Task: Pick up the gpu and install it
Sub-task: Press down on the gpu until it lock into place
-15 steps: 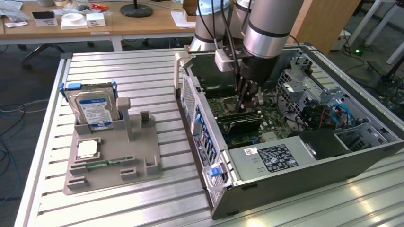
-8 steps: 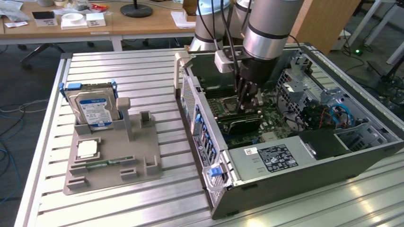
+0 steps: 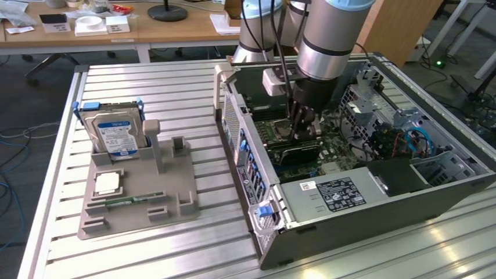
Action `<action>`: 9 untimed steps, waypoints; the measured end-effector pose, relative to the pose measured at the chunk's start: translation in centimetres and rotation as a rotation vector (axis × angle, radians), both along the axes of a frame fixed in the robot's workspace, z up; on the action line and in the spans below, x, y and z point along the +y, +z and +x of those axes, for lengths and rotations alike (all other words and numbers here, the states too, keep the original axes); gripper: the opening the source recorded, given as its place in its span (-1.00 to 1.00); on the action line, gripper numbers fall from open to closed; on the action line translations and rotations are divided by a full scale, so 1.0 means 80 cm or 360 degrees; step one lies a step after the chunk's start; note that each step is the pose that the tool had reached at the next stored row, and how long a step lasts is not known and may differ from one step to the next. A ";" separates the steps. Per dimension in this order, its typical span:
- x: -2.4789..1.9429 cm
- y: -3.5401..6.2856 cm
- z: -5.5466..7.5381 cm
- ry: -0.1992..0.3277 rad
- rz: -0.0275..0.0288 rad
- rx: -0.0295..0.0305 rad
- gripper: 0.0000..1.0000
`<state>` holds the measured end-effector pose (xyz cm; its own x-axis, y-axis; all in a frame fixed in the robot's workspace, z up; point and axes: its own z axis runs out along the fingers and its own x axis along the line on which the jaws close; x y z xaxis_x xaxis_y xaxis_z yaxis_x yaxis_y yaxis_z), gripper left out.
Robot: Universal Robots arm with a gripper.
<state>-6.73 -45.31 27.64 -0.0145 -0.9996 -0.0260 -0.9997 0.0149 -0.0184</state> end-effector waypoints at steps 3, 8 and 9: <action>-0.0003 -0.001 0.000 0.0000 0.00006 -0.00003 -0.79; -0.0015 -0.002 0.000 0.0000 0.00003 -0.00002 -0.79; -0.0017 -0.002 0.000 0.0000 0.00004 -0.00002 -0.79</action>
<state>-6.73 -45.44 27.47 -0.0144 -0.9996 -0.0262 -0.9997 0.0149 -0.0186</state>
